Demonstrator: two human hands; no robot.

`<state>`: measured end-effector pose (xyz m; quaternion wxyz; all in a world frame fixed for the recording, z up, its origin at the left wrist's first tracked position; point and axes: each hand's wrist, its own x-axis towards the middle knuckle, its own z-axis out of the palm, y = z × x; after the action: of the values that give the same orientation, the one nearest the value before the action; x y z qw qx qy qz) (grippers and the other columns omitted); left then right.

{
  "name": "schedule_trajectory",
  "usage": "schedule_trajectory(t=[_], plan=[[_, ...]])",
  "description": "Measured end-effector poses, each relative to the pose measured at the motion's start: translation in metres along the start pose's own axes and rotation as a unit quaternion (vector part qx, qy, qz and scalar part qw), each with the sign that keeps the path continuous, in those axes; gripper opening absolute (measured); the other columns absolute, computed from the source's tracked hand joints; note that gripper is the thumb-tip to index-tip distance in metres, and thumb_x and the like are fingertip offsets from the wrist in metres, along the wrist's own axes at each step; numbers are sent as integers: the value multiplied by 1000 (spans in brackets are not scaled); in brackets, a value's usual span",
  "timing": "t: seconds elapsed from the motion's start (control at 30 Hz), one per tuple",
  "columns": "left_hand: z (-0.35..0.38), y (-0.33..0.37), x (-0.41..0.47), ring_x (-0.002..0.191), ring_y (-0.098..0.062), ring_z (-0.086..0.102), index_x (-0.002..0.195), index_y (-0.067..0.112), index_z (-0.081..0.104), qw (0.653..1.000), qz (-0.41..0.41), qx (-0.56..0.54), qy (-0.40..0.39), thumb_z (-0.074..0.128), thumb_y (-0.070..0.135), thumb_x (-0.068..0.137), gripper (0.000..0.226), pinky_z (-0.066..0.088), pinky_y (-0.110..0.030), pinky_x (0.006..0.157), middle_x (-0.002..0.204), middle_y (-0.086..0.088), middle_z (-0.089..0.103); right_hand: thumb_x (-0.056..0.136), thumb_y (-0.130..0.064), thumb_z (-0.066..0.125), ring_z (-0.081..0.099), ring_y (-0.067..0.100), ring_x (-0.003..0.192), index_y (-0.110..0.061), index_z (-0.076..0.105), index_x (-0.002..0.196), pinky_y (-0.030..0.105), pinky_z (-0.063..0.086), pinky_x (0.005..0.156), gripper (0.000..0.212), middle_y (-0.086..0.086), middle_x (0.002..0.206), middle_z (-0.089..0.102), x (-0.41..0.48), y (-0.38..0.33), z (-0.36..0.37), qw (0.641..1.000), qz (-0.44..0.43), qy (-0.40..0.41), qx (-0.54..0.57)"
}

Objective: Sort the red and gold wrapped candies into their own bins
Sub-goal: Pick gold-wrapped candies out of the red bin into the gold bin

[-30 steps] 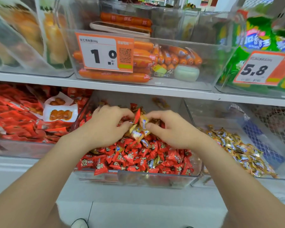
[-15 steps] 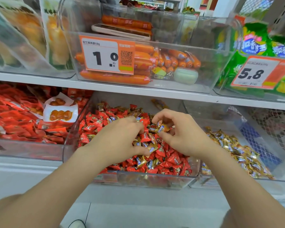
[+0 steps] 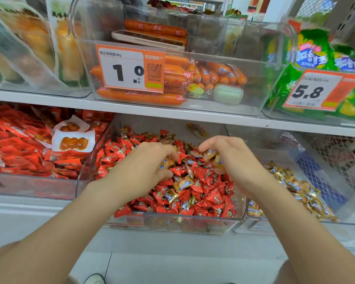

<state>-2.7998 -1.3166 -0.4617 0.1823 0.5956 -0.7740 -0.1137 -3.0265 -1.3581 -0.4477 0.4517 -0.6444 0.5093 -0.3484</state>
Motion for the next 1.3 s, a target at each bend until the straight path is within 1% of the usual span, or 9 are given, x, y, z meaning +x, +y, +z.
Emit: schedule_trajectory(t=[0.13, 0.3, 0.4, 0.6, 0.67, 0.77, 0.97, 1.1, 1.3], plan=[[-2, -2, -2, 106, -9, 53, 124, 36, 64, 999, 13, -34, 29, 67, 28, 101, 24, 46, -31, 95, 114, 14, 52, 109, -32, 54, 36, 23, 64, -19, 74, 97, 28, 39, 50, 26, 10, 74, 41, -5, 3, 3, 1000, -23, -9, -15], [-4, -2, -4, 105, -3, 51, 111, 36, 66, 998, 20, -58, 10, 50, 4, 105, 37, 47, -25, 89, 118, 16, 45, 108, 1, 48, 69, 25, 71, -8, 69, 122, 34, 60, 59, 27, 11, 97, 76, -7, -1, 10, 998, -22, -30, 51], [-5, 2, -4, 98, -3, 51, 96, 34, 63, 997, 16, -76, -9, 40, -7, 99, 48, 47, -26, 79, 112, 15, 46, 101, 4, 43, 48, 28, 57, -18, 79, 107, 35, 43, 51, 42, 3, 87, 76, -5, 2, 11, 998, -50, -17, -31], [-8, 6, -10, 76, 0, 53, 72, 29, 61, 997, 50, -50, -13, 60, 38, 87, 18, 48, -32, 71, 75, 18, 59, 108, -19, 53, 60, 10, 51, -27, 72, 119, 28, 52, 57, 23, 0, 64, 69, -8, 5, 13, 982, -124, -40, -140], [-7, 5, -13, 70, 2, 53, 75, 35, 65, 998, 51, -5, -47, 70, 58, 79, 24, 52, -31, 66, 74, 29, 59, 106, -17, 58, 68, 7, 61, -28, 72, 123, 25, 54, 68, 25, -9, 76, 75, -8, 6, 12, 968, -155, -37, -191], [-8, 6, -14, 73, 2, 51, 98, 47, 71, 991, 51, 57, -112, 76, 75, 71, 39, 44, -29, 59, 76, 15, 56, 93, -42, 77, 66, 5, 87, -38, 75, 113, 31, 52, 86, 21, -23, 80, 73, -7, 9, 12, 935, -173, -40, -306], [-3, 2, -10, 89, -3, 49, 114, 50, 74, 985, 65, 61, -147, 75, 65, 84, 34, 49, -33, 74, 89, 24, 46, 72, -54, 90, 57, 8, 106, -44, 63, 132, 37, 54, 85, 66, -19, 118, 56, -5, 9, 21, 852, -173, -124, -479], [1, -4, -11, 90, 4, 47, 104, 44, 74, 987, 77, 24, -142, 75, 57, 87, 22, 48, -29, 79, 94, 20, 46, 85, -51, 81, 61, 16, 113, -46, 64, 128, 42, 56, 87, 46, -17, 121, 62, -3, 10, 27, 829, -188, -114, -514], [-4, -5, -14, 87, 5, 49, 96, 39, 66, 989, 71, -83, -99, 69, 56, 93, 18, 39, -15, 71, 94, 17, 55, 95, -43, 72, 67, 5, 110, -39, 73, 119, 37, 54, 100, 25, -20, 113, 74, -2, 11, 15, 894, -188, -59, -402]])
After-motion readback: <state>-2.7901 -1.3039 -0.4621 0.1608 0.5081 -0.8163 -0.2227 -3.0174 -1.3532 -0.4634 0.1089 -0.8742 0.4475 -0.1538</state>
